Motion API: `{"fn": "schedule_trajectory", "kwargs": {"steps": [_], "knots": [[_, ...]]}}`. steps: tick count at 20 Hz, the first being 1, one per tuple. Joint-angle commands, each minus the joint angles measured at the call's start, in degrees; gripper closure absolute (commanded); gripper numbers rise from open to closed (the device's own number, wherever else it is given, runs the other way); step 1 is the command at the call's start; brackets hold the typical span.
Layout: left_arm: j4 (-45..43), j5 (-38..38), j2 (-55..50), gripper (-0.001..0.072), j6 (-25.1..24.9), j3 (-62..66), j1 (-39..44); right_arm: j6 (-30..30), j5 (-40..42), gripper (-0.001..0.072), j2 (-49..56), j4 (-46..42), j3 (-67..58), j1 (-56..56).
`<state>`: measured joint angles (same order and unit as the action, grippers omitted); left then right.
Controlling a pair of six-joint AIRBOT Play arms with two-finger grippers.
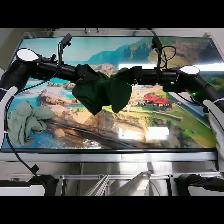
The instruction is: Fold the shirts.
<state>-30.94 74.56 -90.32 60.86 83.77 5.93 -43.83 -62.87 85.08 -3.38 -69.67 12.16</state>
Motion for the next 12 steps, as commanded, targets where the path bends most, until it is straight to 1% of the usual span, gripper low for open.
{"fn": "schedule_trajectory", "kwargs": {"steps": [1, 3, 5, 7, 8, 9, 12], "knots": [[-5.0, 0.5, 0.7, -0.0006, 1.2, -4.1, -2.0, -3.0, -0.1, 0.069, 0.0, -7.0, -0.4, 0.2], [-7.5, -0.5, 0.7, -0.0006, 1.2, -8.8, -4.6, -5.6, 0.0, 0.0691, 0.6, -12.5, -0.4, 0.0], [-8.6, -3.9, 0.7, -0.0006, 1.2, -13.9, -7.9, -5.9, -1.1, 0.0691, -0.6, -12.8, -0.4, -1.2], [-8.5, -8.1, 0.6, -0.0005, 1.2, -18.2, -10.4, -5.9, -0.4, 0.0691, -3.3, -12.9, -0.4, -2.7], [-8.4, -9.2, -0.1, -0.0004, 1.2, -19.3, -11.0, -6.2, -0.4, 0.0691, -4.6, -12.9, -0.4, -3.5], [-8.3, -9.2, -1.4, 0.0015, 1.2, -19.5, -11.2, -6.8, -0.4, 0.069, -5.9, -12.9, -0.4, -4.2], [-6.0, -9.1, -7.3, 0.0013, 1.1, -17.6, -9.8, -7.0, -0.4, 0.069, -9.1, -12.9, -0.4, -4.4]]}}
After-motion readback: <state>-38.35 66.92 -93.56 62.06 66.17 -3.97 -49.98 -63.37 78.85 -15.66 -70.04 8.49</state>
